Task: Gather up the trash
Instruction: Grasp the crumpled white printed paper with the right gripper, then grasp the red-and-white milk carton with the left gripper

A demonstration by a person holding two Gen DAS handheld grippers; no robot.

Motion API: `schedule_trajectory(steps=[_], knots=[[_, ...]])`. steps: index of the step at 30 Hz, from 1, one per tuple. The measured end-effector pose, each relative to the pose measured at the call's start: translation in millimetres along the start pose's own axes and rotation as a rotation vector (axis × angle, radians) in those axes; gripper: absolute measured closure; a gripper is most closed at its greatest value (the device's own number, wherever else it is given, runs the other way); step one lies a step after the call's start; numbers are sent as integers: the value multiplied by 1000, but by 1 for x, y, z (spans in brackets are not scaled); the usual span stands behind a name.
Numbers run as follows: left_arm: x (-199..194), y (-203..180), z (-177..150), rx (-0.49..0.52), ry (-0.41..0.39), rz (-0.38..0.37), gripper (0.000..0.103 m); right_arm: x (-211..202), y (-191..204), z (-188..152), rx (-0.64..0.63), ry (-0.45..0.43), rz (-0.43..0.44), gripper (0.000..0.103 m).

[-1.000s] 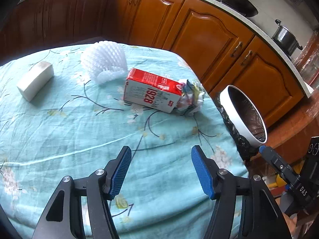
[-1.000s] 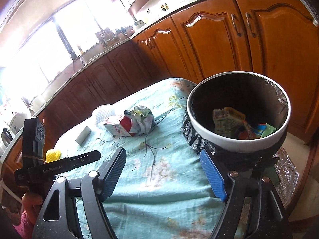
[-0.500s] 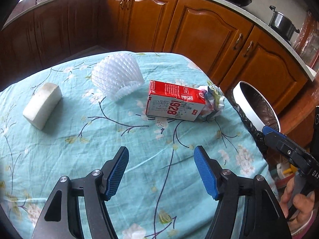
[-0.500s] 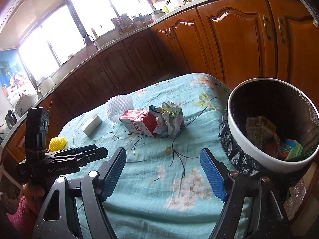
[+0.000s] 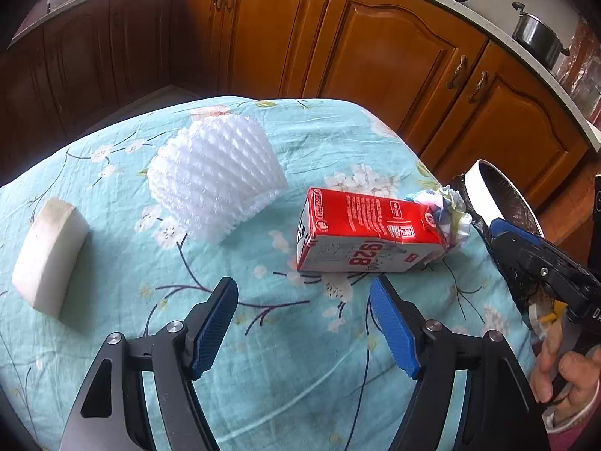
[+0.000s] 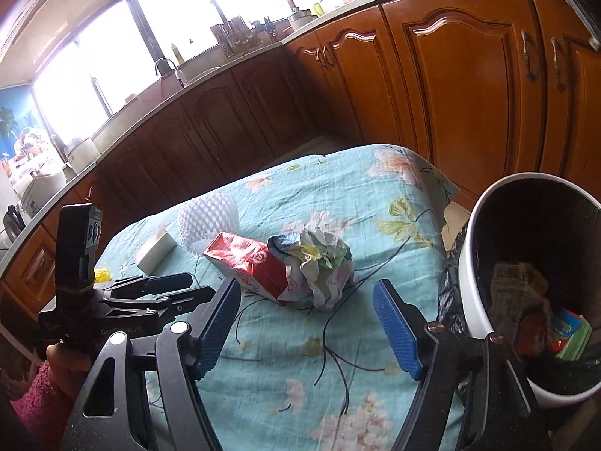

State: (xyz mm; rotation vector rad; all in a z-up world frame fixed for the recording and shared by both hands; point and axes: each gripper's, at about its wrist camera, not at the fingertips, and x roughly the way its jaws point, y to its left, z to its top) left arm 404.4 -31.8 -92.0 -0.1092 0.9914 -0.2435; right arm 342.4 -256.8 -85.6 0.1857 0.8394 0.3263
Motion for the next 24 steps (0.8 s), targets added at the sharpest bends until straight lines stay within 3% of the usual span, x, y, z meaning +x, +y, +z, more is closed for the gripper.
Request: schedule_trajectory(steps=[4,5,6,7,8,12,18,24], knots=[[8,-5,9,35,-5,-21,25,21,-3,5,1,38,-7,39],[10,-7,10,43,-5,-27,25,26,-4,5,4,47,-9,47],[12,-9,12,50,-5,-33,25,31,-6,5,8,60,-12,57],[15,-11,13,57,-5,-35,24,34,-7,4,13,71,-21,84],[18,-12,14,59,-1,-34,23,34,-8,3,21,73,-30,97],[23,-13,17,25,11,-41,22,13,-14,-1,47,22,-36,101],[25,-8,19,-119,-12,-75,14,-28,-27,-7,96,-50,-39,101],[37,-21,18,-95,-6,-90,15,-46,-37,-18,135,-63,-32,101]])
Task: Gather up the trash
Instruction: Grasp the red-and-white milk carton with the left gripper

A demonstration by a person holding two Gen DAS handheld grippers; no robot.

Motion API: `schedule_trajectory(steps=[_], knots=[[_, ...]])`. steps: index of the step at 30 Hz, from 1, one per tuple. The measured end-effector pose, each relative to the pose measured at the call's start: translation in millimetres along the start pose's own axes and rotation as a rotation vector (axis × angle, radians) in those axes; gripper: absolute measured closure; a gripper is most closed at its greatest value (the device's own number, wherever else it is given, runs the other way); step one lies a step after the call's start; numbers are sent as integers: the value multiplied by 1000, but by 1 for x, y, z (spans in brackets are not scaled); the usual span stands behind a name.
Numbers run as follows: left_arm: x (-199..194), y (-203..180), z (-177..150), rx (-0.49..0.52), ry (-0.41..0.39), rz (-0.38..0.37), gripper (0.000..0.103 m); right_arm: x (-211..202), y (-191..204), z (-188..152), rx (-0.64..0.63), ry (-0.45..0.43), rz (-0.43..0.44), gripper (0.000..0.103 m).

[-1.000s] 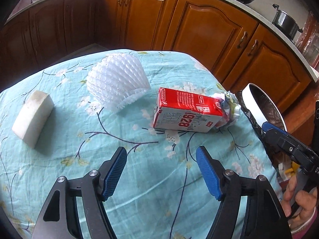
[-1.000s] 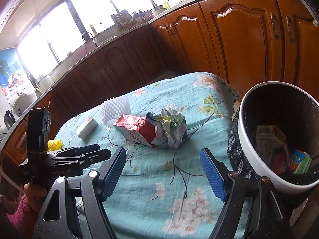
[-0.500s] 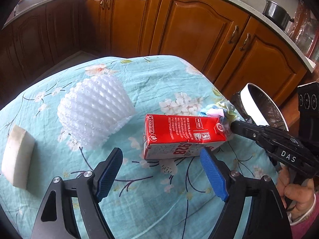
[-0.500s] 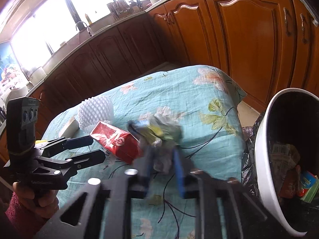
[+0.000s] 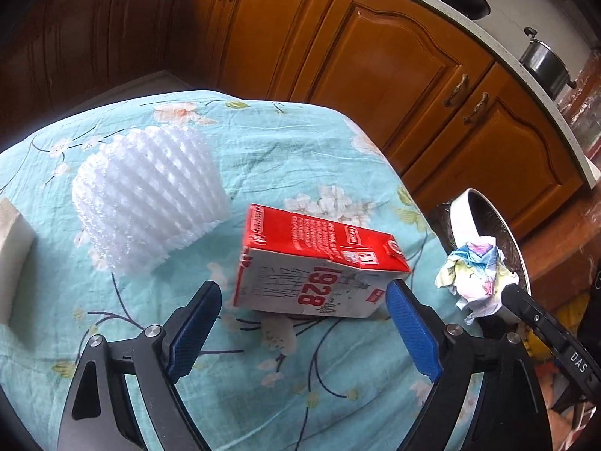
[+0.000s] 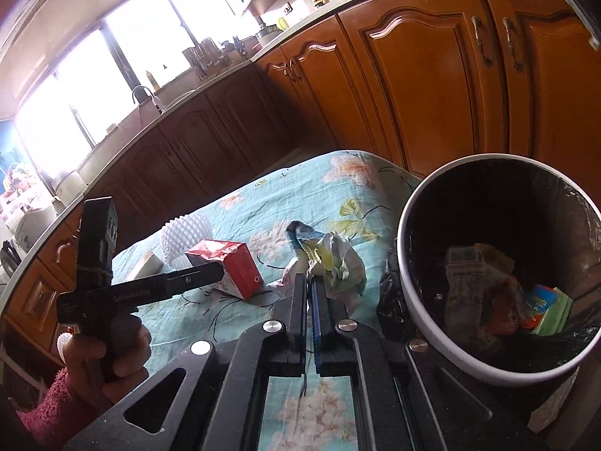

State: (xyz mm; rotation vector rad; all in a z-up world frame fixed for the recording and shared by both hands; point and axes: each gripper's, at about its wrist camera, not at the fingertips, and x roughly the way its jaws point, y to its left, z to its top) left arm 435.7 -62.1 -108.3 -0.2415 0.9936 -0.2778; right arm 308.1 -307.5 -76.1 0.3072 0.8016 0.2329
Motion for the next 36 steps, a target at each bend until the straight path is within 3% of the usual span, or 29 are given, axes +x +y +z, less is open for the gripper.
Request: schedule_trajectory(steps=[4,8,11,15,22,27,30,32,36], knots=[[-14,-23,-14,81,-19,-59,28,-9,-3,-4,16,-15,-3,101],[-33,-49,-43,167,-2,-143,32,-18,-8,-5,32,-36,-11,101],[-43,-57,-57,213,-21,-95,31,-26,-15,-7,46,-47,-18,101],[-41,-48,-46,205,-38,-3,24,-32,-19,-10,56,-53,-22,101],[5,-46,-11,330,20,125,20,-40,-16,-19,56,-50,-10,101],[32,-52,2,387,49,150,20,-39,-10,-25,51,-36,3,101],[41,-54,2,388,57,140,27,-39,-9,-27,54,-34,9,101],[40,-55,-1,386,59,139,48,-41,-10,-28,57,-36,9,101],[25,-59,-15,363,39,138,52,-45,-12,-28,61,-44,6,101]])
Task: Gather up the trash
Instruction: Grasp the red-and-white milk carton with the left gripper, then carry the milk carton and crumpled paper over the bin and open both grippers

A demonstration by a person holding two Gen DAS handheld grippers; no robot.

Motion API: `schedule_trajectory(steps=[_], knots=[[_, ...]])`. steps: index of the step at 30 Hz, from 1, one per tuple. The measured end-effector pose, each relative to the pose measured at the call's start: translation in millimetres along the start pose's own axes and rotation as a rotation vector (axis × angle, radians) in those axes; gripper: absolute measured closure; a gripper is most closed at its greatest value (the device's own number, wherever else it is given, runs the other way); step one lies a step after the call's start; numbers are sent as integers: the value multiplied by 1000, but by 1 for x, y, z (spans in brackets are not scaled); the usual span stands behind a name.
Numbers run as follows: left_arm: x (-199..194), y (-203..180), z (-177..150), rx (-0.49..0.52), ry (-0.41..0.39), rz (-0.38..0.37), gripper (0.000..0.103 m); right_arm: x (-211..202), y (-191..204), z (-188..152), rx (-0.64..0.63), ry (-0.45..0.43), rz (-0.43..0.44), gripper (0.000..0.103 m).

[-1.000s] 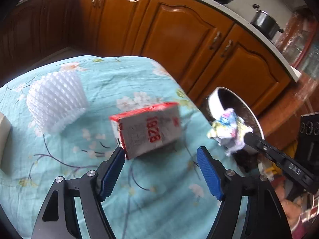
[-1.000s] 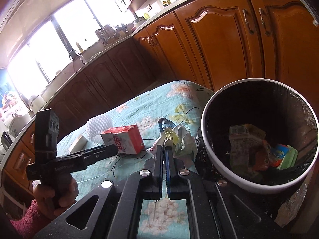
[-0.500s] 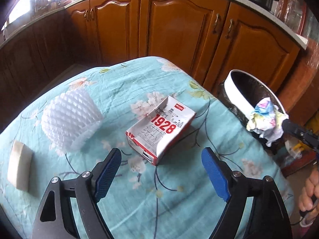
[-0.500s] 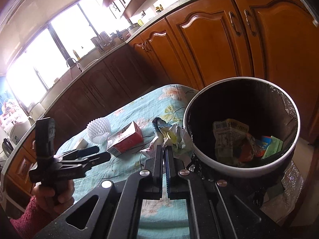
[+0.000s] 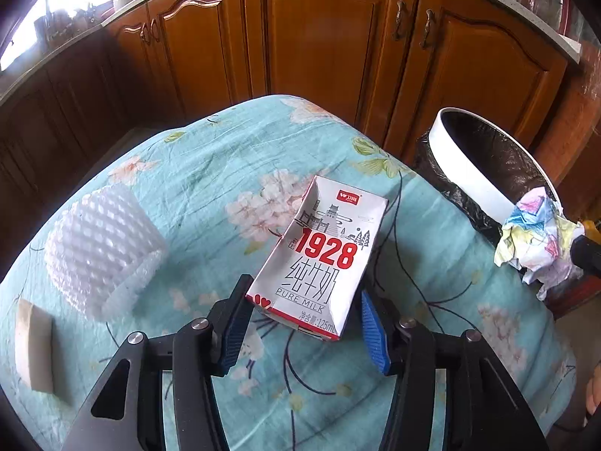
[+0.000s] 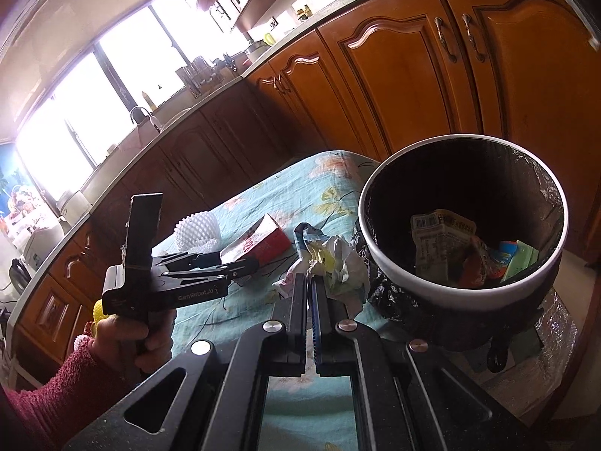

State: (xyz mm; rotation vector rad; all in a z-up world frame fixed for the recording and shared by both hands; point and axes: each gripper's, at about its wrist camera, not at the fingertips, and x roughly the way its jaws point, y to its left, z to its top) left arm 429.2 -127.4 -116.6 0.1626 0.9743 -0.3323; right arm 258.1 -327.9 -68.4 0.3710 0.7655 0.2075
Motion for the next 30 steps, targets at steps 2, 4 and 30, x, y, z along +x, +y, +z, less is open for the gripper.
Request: schedule_trajectory(steps=[2,4,30], knots=[[-15,-5,-10,-35,-9,-10,53,-3,0,0,-4,-5,-4,101],[-27,-13,-19,-79,-20,-19,54,-6,1,-2,-14,-11,-16,101],[-96,-111,-8,-98,-142,-116,55,-58,-48,16,14,-129,-116,101]])
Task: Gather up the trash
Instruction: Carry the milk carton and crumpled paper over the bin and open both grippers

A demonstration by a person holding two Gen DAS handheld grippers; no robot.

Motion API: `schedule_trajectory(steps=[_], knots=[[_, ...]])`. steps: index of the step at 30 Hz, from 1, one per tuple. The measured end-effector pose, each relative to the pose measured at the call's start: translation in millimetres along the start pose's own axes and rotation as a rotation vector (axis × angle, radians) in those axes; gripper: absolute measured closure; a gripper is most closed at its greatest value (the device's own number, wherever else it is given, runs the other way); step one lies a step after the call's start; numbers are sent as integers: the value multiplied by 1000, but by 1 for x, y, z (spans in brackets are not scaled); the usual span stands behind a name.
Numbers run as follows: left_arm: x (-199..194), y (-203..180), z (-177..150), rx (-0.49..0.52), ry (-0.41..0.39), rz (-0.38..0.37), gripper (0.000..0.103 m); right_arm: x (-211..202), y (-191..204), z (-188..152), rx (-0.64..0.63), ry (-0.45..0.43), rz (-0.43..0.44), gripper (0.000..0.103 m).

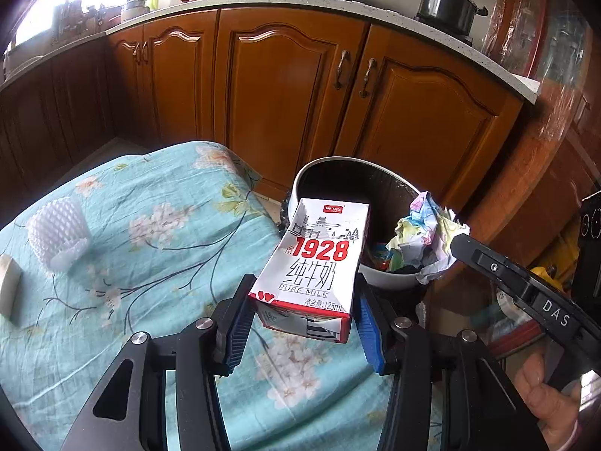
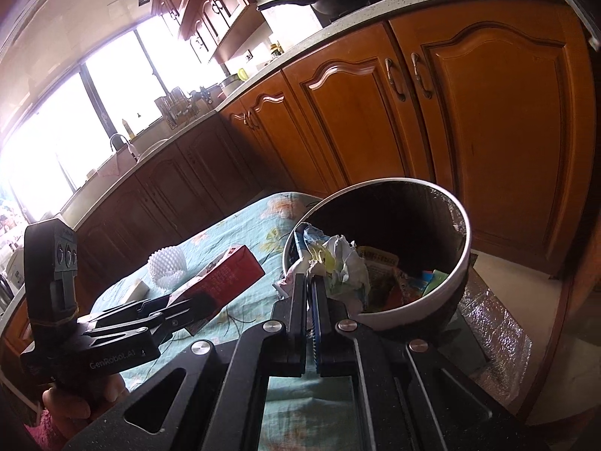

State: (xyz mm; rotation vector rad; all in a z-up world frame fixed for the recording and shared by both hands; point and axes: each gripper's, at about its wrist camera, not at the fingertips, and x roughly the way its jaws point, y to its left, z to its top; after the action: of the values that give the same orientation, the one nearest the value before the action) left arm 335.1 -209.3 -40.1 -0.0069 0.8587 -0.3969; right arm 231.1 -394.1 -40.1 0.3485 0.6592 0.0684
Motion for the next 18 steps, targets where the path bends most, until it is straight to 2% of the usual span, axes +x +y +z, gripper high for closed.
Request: schedule_trajectory(steps=[18], knots=[[66,-36,45,82,57,24,55,24,-39,26,12,21,-50,101]])
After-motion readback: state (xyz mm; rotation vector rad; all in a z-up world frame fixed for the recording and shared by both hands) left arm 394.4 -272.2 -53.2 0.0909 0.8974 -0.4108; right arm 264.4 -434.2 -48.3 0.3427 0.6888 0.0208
